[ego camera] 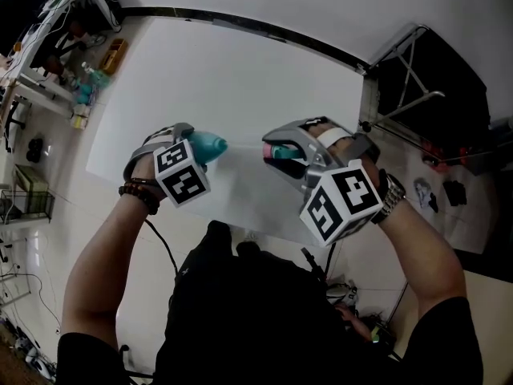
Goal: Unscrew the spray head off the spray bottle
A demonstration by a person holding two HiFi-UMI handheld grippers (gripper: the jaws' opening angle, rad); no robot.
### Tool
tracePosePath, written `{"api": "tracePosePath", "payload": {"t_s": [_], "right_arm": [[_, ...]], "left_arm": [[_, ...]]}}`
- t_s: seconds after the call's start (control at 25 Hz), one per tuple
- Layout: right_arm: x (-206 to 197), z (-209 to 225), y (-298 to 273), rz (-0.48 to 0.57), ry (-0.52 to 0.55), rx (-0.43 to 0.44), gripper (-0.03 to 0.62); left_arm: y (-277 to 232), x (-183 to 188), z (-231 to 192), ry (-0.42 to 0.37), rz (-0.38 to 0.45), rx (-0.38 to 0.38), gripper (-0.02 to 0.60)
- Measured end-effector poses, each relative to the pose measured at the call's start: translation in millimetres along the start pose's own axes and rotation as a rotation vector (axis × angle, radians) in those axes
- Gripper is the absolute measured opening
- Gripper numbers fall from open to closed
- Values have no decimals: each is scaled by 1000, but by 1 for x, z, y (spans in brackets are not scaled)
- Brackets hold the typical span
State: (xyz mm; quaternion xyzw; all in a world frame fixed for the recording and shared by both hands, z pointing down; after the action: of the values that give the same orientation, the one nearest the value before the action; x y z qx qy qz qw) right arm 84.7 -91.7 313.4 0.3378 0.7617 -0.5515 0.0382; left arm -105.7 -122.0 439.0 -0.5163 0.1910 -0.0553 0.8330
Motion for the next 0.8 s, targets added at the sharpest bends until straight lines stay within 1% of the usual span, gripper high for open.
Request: {"api": "tracePosePath", "payload": {"t_s": [0.2, 0.48, 0.6, 0.72, 0.8], "right_arm": [[-5, 7, 12, 33, -58, -25, 132], [-11, 6, 12, 47, -102, -37, 132], [-15, 5, 9, 45, -130, -49, 132], [-20, 6, 4, 47, -180, -67, 132], [-27, 6, 0, 65, -241, -84, 132]], "left_arm": [[-6, -12, -9, 35, -17, -5, 410], [-12, -26, -16, 102, -15, 0, 410], [-16, -28, -19, 168, 3, -7, 410], [-19, -28, -22, 274, 44, -11, 410], [-20, -26, -22, 344, 71, -15, 411]]}}
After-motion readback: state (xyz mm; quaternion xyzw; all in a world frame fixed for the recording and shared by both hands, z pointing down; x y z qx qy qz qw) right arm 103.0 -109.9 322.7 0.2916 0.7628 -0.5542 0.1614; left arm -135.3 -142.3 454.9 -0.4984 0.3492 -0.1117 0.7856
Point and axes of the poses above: the fingertips, and each gripper's own axes: y backward along the fingers, z to its right, x out of its top, the point moved 10 cm from there along y, backward along the fingers, and after that the axes turned 11 degrees about x, right-handed, at the moved point
